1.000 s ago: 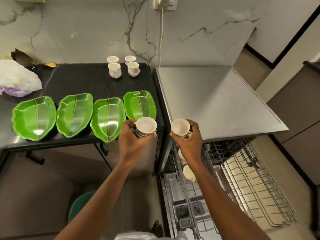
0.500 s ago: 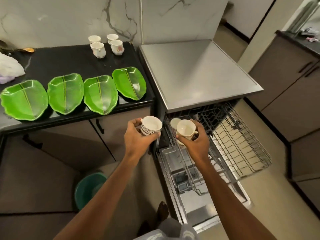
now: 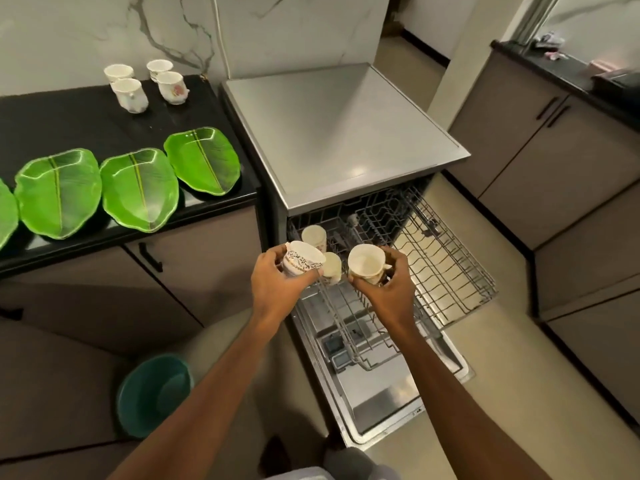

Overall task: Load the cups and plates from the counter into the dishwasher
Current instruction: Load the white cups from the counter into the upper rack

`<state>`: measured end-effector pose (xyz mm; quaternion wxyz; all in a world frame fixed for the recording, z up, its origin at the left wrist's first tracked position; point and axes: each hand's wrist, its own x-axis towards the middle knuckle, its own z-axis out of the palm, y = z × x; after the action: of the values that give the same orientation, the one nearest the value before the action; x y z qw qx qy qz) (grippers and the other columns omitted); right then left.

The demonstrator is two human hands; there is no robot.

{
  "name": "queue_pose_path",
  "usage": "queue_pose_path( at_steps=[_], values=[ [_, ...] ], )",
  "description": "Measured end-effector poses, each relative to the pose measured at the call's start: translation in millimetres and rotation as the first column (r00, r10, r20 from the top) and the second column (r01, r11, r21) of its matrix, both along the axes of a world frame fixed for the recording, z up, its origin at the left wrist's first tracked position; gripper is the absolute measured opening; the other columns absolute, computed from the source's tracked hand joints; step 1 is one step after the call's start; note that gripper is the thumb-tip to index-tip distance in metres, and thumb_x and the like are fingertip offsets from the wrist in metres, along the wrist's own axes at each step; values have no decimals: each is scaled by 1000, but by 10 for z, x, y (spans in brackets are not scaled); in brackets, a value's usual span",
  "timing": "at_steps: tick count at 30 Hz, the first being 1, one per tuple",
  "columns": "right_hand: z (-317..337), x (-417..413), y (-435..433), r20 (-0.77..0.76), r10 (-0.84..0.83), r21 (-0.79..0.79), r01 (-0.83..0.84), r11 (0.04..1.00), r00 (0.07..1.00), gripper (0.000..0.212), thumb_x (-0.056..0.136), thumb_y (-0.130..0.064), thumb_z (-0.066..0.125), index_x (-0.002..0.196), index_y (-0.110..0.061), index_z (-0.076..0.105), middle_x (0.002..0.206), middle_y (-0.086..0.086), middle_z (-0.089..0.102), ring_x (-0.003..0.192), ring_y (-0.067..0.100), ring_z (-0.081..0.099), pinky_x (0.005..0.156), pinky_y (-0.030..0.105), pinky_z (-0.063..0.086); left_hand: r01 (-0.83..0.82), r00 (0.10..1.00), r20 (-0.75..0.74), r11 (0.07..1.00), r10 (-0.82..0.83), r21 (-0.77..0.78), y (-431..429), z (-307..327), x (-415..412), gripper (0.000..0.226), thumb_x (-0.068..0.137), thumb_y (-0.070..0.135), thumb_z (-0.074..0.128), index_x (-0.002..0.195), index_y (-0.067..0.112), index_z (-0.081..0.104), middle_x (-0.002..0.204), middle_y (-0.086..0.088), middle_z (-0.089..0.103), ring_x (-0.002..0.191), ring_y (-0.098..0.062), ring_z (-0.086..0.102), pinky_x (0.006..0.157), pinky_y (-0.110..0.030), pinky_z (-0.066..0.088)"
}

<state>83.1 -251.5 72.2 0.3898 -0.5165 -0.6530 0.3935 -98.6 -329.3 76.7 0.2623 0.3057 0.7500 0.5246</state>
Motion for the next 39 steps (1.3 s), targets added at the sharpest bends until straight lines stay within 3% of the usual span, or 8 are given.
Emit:
queue_pose_path(
  at_steps=[8,11,15,17,20,24,30,39],
  values=[
    [-245,448,333,44,34,-68,-31,997,998,65,60,-20,91,110,-24,48,103,-20,57,92,-15,56,64,12,51,84,996,-24,993,-86,-86,411,-126,287,82,56,28,92,122,18,44,109,7,55,96,-7,59,69,-18,52],
    [-384,579,445,67,80,-46,-77,996,995,61,61,-24,91,110,-27,54,103,-18,61,94,-5,60,69,22,57,138,975,-153,978,-161,-155,559,-220,377,71,56,28,91,114,16,50,107,4,57,93,-11,57,64,-16,43],
    [-644,728,530,150,142,-65,-133,989,978,67,60,-41,86,119,-22,58,109,-6,60,98,15,59,78,41,56,222,915,-280,942,-291,-252,746,-400,462,74,54,34,89,119,17,57,113,-3,58,101,-20,56,80,-33,49],
    [-775,786,555,194,156,-106,-137,985,968,71,60,-38,86,123,-23,57,113,-1,56,102,19,56,82,42,54,258,877,-321,915,-356,-310,853,-484,507,74,55,35,87,120,19,57,115,-5,57,106,-24,54,86,-40,48],
    [-942,843,602,221,206,-199,-162,966,953,72,60,-27,87,125,-26,56,116,3,50,102,17,54,82,35,54,334,820,-332,861,-466,-384,1011,-609,537,72,59,29,86,123,20,55,118,-5,53,110,-24,50,84,-31,40],
    [-1209,873,694,273,258,-298,-174,939,927,78,56,-23,90,124,-22,51,111,-3,51,98,13,54,78,29,49,421,705,-349,760,-618,-495,1262,-895,529,73,61,25,85,126,18,53,121,-5,49,112,-23,49,85,-28,38],
    [-1695,795,761,414,307,-359,-157,920,857,69,56,-26,90,113,-21,51,111,-1,55,107,16,49,85,30,45,471,444,-391,581,-806,-663,1606,-1400,523,74,64,25,85,128,18,49,123,-9,44,115,-31,43,92,-46,46],
    [-2301,497,721,622,309,-170,-262,950,719,65,60,-20,86,116,-14,53,114,4,57,106,23,48,83,34,46,460,79,-361,355,-929,-814,1908,-1982,519,71,71,8,77,133,18,43,138,-8,36,126,-29,34,102,-41,41]
  ],
)
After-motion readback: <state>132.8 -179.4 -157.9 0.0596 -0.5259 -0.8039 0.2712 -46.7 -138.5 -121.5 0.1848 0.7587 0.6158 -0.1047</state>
